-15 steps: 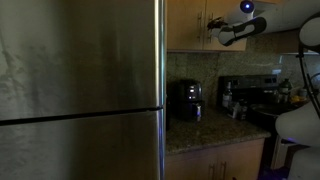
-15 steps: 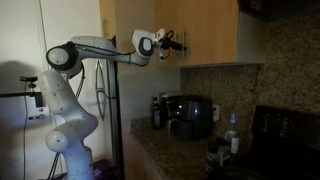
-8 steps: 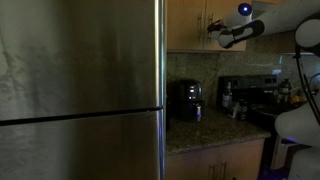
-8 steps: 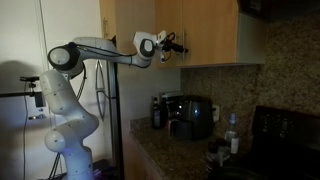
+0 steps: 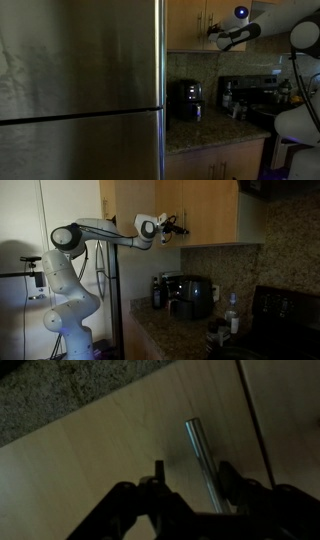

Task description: Open the right door of the cabinet above the air fryer

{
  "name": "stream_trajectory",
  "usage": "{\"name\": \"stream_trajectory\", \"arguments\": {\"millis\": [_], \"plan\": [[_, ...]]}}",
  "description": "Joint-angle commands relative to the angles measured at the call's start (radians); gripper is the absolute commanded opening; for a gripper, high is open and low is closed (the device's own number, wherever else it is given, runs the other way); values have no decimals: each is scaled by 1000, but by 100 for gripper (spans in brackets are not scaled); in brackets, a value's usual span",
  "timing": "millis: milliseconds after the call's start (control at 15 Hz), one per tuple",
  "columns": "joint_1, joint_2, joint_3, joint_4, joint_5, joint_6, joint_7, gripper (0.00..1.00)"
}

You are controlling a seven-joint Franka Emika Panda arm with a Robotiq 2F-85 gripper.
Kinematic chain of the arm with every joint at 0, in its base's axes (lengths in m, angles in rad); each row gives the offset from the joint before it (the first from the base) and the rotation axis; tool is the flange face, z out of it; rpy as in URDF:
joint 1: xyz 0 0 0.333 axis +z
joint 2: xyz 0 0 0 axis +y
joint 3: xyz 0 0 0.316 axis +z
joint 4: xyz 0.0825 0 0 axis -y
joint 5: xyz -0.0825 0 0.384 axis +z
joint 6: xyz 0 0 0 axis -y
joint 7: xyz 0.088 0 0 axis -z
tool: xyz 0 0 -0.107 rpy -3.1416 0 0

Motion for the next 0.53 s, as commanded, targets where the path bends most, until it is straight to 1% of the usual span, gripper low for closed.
{"name": "stream_trajectory", "arguments": {"millis": [0,133,200,267,467], "plan": [[-75,-19,53,-3,-43,61,33,20],[-116,-31,80,-3,-54,85,38,4],[-152,-44,100,-5,-64,104,46,1],[-176,-53,114,-5,-67,116,48,0],[-282,-121,158,-33,-94,137,53,2]]}}
